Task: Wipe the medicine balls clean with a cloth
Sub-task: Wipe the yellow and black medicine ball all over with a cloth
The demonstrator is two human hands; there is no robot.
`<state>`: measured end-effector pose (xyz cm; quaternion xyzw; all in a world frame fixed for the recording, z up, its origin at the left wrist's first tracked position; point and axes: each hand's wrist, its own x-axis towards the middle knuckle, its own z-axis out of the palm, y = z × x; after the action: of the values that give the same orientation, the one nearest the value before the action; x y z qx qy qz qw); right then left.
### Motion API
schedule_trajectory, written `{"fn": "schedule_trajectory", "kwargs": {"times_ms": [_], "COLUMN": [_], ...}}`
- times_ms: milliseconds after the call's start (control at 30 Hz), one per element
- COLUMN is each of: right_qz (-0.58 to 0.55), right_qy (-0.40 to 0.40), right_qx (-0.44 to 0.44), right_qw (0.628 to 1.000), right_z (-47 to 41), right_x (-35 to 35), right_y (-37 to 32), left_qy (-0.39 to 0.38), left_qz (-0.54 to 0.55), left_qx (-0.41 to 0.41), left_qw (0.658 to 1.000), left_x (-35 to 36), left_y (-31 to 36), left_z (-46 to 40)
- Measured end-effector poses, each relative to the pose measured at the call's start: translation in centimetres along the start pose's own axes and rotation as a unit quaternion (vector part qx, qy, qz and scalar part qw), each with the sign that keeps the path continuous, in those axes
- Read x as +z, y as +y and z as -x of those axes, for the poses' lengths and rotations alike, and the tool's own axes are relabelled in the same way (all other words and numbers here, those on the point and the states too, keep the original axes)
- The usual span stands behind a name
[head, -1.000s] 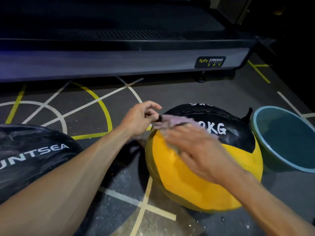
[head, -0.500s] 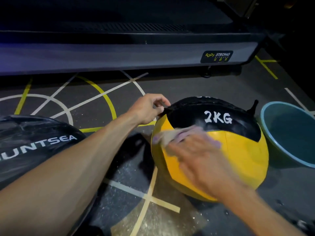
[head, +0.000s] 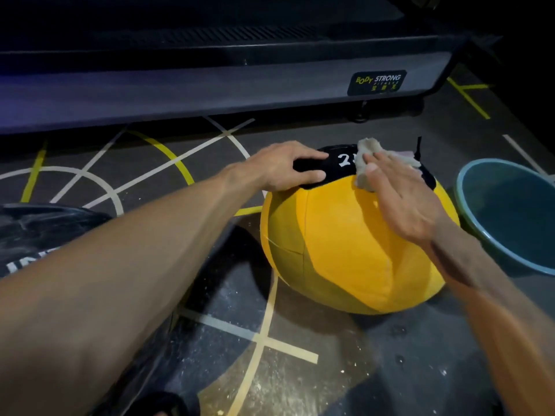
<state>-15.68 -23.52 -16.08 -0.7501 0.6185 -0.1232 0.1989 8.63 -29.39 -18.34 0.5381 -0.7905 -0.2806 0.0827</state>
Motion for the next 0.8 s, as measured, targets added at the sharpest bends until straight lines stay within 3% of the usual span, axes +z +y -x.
{"fn": "schedule_trajectory", "kwargs": {"times_ms": [100, 200, 300, 433, 567, 733, 800], "right_qz": [0.102, 0.205, 0.202, 0.250, 0.408, 0.464, 0.496], "right_qy": [-0.016, -0.014, 0.006, 0.006, 0.016, -0.033, -0.108], "right_qx": [-0.076, -0.189, -0.264, -0.287, -0.230, -0.282, -0.314], "right_qw": [0.992, 0.960, 0.943, 0.925, 0.883, 0.839, 0.803], "right_z": [2.0, 7.9, 10.6, 5.6, 1.7, 4.4, 7.1], "right_x": [1.7, 5.2, 6.8, 7.1, 10.8, 13.0, 13.8], "right_y": [-1.5, -2.6, -2.0, -4.6, -8.9, -9.3, -8.2], "left_qy": [-0.017, -0.013, -0.016, -0.029, -0.026, -0.010, -0.005], "left_qz": [0.007, 0.017, 0.037, 0.094, 0.117, 0.151, 0.143], "left_qx": [-0.009, -0.004, -0.013, -0.014, -0.026, -0.022, -0.034], "left_qw": [1.000, 1.000, 0.999, 0.995, 0.992, 0.988, 0.989], "left_x": [-0.8, -0.8, -0.7, -0.8, -1.0, -0.3, -0.1], "left_y": [-0.2, -0.4, -0.8, -0.8, -0.5, -1.5, -1.7], "left_z": [-0.9, -1.1, -1.4, -1.7, -1.8, -1.5, -1.7]}}
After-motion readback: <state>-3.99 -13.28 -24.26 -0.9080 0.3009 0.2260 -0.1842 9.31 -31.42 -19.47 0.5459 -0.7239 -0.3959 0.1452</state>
